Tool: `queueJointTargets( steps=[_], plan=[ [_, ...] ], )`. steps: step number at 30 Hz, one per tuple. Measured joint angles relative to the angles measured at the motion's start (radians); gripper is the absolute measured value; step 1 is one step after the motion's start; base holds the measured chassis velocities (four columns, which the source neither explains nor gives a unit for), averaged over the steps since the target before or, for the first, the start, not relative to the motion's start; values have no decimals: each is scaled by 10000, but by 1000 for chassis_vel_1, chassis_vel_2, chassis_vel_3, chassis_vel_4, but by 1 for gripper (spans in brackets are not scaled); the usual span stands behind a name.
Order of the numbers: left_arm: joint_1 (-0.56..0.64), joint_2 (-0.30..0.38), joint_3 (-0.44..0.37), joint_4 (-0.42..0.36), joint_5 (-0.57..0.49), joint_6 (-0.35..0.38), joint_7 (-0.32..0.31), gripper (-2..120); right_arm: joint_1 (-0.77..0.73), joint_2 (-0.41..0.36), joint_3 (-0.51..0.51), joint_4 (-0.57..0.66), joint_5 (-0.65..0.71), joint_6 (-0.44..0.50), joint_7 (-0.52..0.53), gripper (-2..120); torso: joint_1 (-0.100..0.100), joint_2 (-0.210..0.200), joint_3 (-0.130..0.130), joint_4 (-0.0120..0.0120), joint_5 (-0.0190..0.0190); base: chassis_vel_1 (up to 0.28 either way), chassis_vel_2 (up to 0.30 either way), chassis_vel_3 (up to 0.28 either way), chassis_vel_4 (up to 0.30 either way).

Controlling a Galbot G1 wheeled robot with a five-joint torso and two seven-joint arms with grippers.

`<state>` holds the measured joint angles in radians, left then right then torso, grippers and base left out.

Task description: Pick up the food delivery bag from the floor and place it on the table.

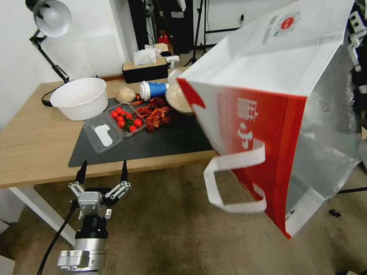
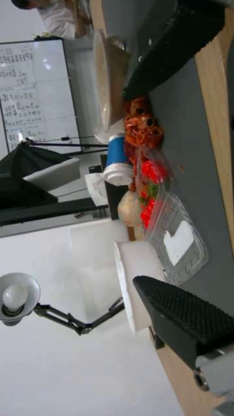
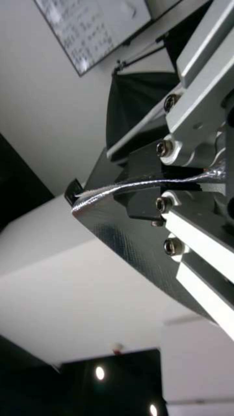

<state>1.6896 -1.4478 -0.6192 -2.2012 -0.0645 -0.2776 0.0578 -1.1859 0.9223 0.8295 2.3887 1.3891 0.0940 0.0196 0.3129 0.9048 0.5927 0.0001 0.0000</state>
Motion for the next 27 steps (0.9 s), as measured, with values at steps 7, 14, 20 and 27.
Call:
queueJointTargets(
  steps=[7,14,20,27],
  plan=[
    [24,-65,62,26,99,-53,69,100,562,-64,-122,-314,163,91,1456,0,-1,-1,0,0,0,0,0,0,0],
    [24,-84,94,98,168,-109,142,100,1112,-248,-153,-992,149,59,2741,0,-1,-3,-1,0,0,0,0,0,0],
    [28,-83,126,147,188,-139,156,100,1266,-327,-188,-1553,-199,-192,3688,0,-1,-3,-1,0,2,0,0,0,0],
    [18,-35,197,225,215,-173,210,100,1415,-608,-128,-2250,-583,-345,4042,0,-1,-4,-1,-1,0,0,0,0,0]
  ],
)
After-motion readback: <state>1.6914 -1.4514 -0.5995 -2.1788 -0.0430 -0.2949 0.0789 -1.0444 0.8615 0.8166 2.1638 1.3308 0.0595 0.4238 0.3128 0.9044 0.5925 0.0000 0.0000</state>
